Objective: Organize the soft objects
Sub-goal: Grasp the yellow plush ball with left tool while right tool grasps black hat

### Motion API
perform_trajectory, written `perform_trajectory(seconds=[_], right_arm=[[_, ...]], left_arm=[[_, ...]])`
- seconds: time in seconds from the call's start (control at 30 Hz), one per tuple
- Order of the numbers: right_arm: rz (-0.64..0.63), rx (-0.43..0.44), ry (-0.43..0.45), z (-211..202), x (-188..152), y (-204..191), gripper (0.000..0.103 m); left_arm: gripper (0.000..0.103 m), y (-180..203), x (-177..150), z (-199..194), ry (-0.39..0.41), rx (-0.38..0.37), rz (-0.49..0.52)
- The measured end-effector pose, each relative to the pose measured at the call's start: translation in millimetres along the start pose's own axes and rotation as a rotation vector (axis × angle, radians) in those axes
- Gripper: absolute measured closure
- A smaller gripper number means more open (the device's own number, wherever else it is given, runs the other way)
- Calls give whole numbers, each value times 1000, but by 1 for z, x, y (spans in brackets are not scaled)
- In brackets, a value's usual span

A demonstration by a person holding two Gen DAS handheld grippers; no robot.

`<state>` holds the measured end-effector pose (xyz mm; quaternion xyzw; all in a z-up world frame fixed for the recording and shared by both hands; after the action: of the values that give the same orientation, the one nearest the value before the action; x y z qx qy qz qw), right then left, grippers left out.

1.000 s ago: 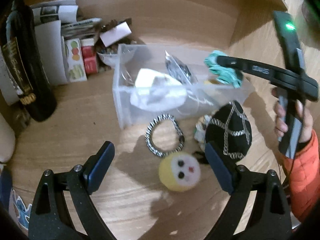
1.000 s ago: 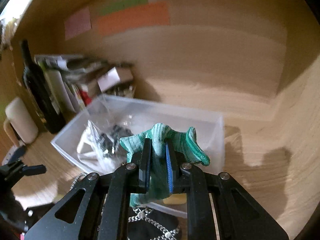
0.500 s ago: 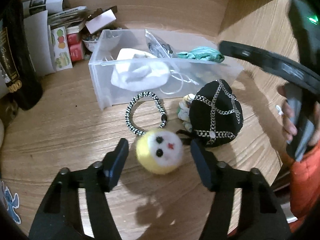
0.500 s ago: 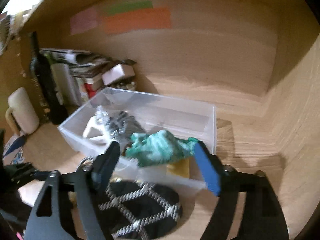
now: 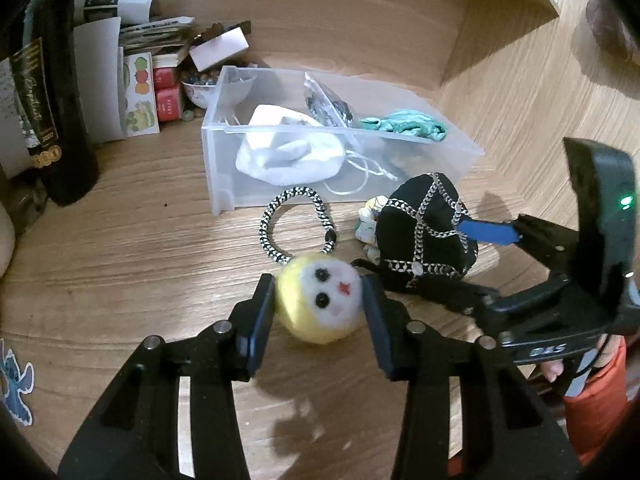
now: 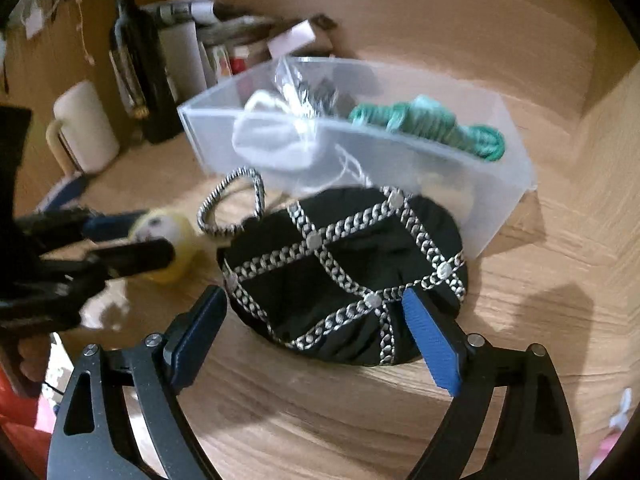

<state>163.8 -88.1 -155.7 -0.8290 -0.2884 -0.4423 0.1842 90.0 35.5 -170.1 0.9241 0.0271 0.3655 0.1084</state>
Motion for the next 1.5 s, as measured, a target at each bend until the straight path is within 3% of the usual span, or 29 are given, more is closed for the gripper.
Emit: perform_trajectory(seconds=[0.07, 0.13, 0.3, 0.4, 0.77, 1.03, 1.3, 1.5], right_arm=[[-11, -6, 0, 2, 0, -1, 16], [-22, -18, 7, 2, 2, -2, 29], [-15, -19, 42, -6, -1, 1, 72], [12, -40, 90, -22, -3, 5, 84], [50, -67, 298, -101, 15, 15, 85], [29, -95, 437, -133, 45, 12, 85], [77, -103, 472, -121, 79, 32, 85], [82, -87, 445, -101, 99, 43, 85]], left_arm=[[59, 0, -2, -2, 2, 2, -1], [59, -1, -2, -2, 4, 2, -5], [59, 0, 2, -5, 18, 5, -6], [59, 1, 8, -12, 40, 10, 7], [59, 6, 51, -54, 200, 22, 30], [59, -2, 87, -70, 292, 35, 12], [59, -12, 118, -66, 317, 40, -20], [59, -19, 133, -34, 259, 43, -25]])
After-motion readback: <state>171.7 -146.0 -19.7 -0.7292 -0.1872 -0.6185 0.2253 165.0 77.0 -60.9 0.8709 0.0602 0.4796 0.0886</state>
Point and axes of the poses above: each gripper's, at about its wrist camera, not at the fingertips, and z roughly the way its jaws point, y to its right, x to its top, the point moved 3 cm from there along z, roughly the way its jaws point, and after that the axes turned 3 degrees about -z, right-handed, at the moved point
